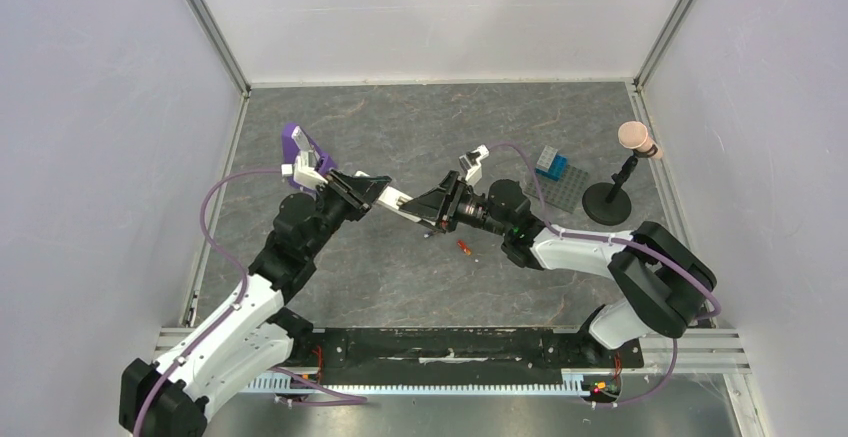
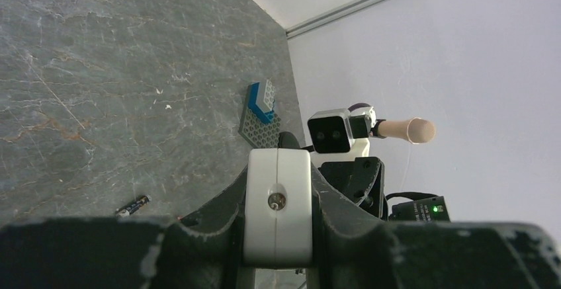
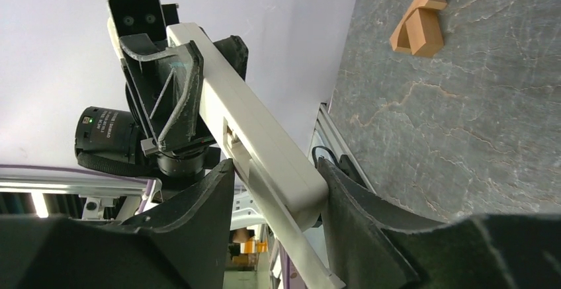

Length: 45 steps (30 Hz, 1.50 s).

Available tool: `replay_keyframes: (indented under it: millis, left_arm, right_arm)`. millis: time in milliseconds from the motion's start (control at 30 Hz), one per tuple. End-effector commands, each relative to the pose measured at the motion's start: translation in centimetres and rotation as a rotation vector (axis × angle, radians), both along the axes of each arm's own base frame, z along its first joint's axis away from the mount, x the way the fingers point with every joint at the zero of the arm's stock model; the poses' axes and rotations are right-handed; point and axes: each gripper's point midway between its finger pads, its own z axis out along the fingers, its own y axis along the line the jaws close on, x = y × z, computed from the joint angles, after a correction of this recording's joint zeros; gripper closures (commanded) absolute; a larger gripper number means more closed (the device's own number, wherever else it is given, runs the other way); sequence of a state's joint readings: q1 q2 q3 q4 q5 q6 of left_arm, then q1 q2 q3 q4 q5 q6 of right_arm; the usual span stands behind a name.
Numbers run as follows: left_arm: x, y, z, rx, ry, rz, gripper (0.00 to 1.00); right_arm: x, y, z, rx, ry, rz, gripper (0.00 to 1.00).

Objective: Load the batteries into the remote control
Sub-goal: Remove the battery cover from the remote control, then place the battery cover at the center of the board.

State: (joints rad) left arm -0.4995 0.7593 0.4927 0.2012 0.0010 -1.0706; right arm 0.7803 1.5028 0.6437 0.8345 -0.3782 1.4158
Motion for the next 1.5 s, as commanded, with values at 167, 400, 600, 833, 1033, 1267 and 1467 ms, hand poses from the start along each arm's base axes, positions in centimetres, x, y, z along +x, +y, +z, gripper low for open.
replay_keyframes:
  millis: [167, 400, 600, 833, 1033, 1267, 1467]
  left_arm:
    - [2.2, 1.0, 0.3, 0.134, -0.101, 0.076, 0.98]
    - [3.6, 1.4, -2.6, 0.231, -0.112, 0.112, 0.98]
    - [5.2, 2.1, -5.8, 0.333, -0.062, 0.164, 0.98]
    - [6.1, 3.4, -7.9, 0.42, 0.006, 0.227, 0.98]
    - [5.0, 2.5, -7.8, 0.409, 0.003, 0.159, 0.98]
    - [3.2, 1.2, -7.2, 0.391, -0.012, 0.044, 0.98]
    - [0.5, -1.3, -5.2, 0.372, -0.114, -0.162, 0.98]
  right_arm:
    - [2.2, -1.6, -3.6, -0.079, 0.051, -0.082, 0.48]
    - [3.1, -2.1, -5.1, -0.064, 0.1, -0.095, 0.38]
    - [5.0, -3.0, -7.3, -0.091, 0.136, -0.147, 0.39]
    - [8.5, -5.2, -11.5, -0.393, 0.055, -0.259, 0.38]
    - [10.9, -10.6, -14.9, -0.838, -0.087, -0.382, 0.35]
    - [10.5, -14.4, -15.3, -1.067, -0.257, -0.364, 0.34]
    - [7.5, -12.5, -11.0, -0.925, -0.401, -0.203, 0.33]
